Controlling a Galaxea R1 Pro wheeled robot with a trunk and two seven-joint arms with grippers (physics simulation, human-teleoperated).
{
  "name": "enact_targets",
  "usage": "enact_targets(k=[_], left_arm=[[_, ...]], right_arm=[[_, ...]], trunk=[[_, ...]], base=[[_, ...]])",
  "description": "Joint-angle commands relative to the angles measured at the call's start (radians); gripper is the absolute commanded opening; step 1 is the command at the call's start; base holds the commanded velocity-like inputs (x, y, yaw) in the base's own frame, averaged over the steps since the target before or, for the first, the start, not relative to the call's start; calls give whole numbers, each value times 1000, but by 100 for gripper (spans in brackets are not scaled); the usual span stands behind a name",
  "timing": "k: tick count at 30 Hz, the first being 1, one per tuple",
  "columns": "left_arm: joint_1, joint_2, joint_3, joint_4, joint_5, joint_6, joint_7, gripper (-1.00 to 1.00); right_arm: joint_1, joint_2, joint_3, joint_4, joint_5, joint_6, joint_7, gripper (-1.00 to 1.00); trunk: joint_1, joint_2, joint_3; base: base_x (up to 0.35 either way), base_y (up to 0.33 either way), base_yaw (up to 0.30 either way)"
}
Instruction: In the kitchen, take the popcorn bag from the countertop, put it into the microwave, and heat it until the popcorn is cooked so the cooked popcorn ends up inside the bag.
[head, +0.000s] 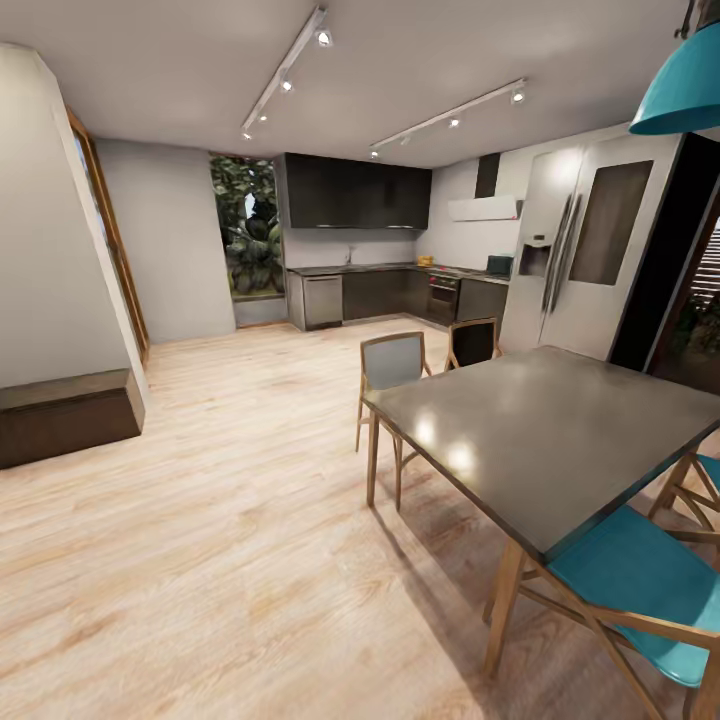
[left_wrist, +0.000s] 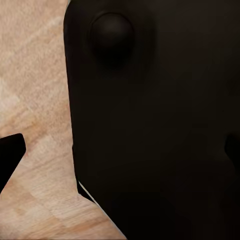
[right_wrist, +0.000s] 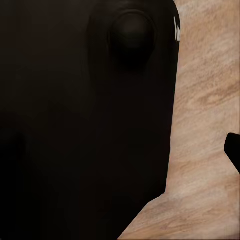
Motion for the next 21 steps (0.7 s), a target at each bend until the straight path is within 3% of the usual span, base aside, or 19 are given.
enact_targets(k=[1,5,11,21], left_arm=[[0,0,0,0,0,0,0,100],[-2,-18,7,1,6,-3,-16,100],[-2,-8,11,-25,37,-2,-15,100],[-2,-8,12,-26,45,-3,-15,100]], right_arm=[[0,0,0,0,0,0,0,100],[-2,-2,6,1,7,6,3,100],[-2,0,8,2,8,4,-3,100],[-2,1,9,2,8,3,-11,100]], trunk=[[0,0,0],[0,0,0],[0,0,0],[0,0,0]], base=[[0,0,0],[0,0,0],[0,0,11],[0,0,246]])
